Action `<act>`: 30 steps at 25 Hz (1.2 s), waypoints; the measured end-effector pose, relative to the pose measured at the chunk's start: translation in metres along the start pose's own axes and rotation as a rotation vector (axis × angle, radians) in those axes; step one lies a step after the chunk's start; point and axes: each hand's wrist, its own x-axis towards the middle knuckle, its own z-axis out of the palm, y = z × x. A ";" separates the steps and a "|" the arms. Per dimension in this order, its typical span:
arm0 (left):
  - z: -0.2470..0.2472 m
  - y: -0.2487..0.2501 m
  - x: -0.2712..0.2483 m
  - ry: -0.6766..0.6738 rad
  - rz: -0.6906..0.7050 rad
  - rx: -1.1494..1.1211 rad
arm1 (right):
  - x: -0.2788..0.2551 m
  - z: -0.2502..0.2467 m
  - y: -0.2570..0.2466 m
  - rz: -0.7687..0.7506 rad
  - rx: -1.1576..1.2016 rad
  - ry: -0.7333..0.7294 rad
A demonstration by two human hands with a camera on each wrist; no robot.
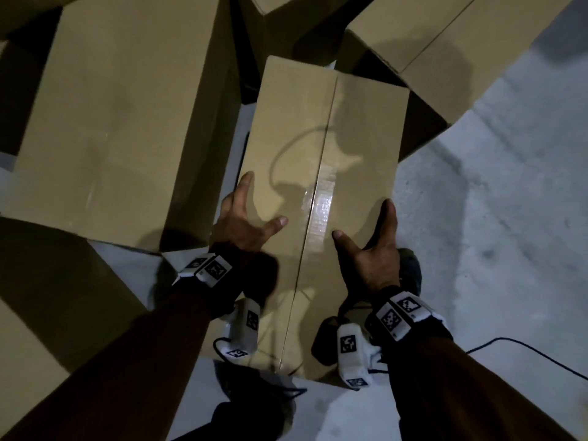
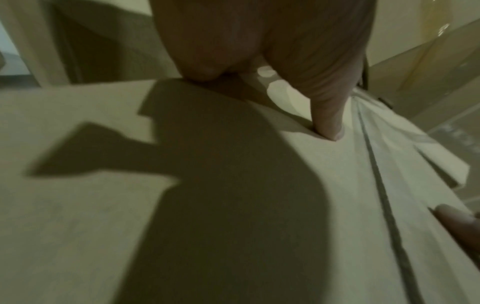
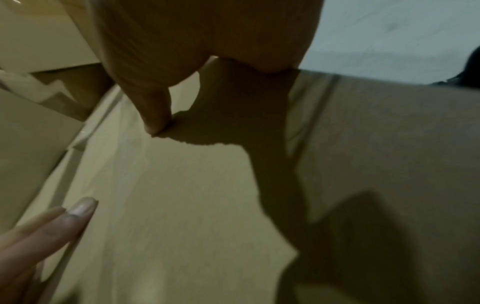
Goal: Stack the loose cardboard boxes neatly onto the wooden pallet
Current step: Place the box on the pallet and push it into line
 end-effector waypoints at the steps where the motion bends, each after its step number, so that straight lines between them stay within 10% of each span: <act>1: -0.002 0.000 -0.003 0.016 0.010 -0.015 | -0.004 -0.001 -0.004 -0.001 -0.006 0.002; 20: -0.245 0.150 -0.373 0.294 0.312 -0.150 | -0.299 -0.221 -0.266 -0.293 0.146 0.014; 30: -0.198 0.081 -0.665 0.786 0.157 -0.314 | -0.480 -0.323 -0.235 -0.633 0.041 -0.343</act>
